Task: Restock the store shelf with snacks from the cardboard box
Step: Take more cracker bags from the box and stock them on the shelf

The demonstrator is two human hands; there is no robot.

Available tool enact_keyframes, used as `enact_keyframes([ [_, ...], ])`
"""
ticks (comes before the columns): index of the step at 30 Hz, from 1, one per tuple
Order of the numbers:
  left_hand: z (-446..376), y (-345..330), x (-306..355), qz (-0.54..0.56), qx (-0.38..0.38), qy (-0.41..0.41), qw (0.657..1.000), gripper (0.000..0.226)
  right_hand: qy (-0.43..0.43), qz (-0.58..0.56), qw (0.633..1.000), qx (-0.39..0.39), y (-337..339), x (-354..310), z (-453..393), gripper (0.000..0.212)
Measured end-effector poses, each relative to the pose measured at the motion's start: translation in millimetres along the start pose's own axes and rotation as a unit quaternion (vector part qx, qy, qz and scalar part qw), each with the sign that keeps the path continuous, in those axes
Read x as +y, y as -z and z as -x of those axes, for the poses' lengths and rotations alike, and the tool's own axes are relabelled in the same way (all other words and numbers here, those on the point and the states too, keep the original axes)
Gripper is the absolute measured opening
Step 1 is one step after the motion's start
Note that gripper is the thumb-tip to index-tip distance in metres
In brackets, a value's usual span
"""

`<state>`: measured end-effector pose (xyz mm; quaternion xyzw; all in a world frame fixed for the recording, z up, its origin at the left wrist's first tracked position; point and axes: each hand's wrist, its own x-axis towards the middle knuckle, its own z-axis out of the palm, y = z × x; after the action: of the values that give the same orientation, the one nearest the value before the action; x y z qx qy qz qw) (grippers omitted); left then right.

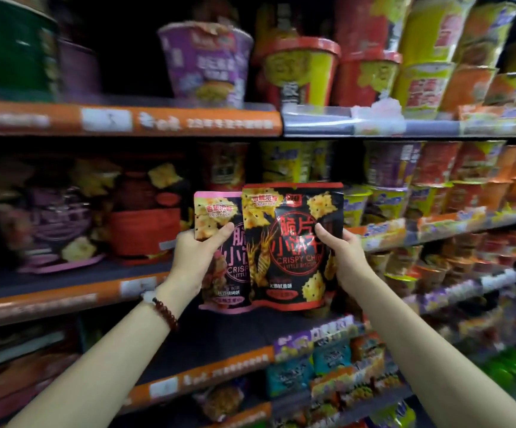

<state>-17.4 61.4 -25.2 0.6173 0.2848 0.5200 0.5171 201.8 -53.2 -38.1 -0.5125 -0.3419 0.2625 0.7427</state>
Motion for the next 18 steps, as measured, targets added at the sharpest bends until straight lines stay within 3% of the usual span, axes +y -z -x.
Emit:
enact_keyframes([
  [9,-15,146,48,-0.004,0.088,-0.005,0.996,0.012,-0.024,-0.035,0.992,-0.120,-144,2,-5,0.016],
  [18,-47,239,80,0.011,0.138,-0.042,0.990,0.007,0.069,-0.022,0.993,-0.098,-230,-1,-11,0.013],
])
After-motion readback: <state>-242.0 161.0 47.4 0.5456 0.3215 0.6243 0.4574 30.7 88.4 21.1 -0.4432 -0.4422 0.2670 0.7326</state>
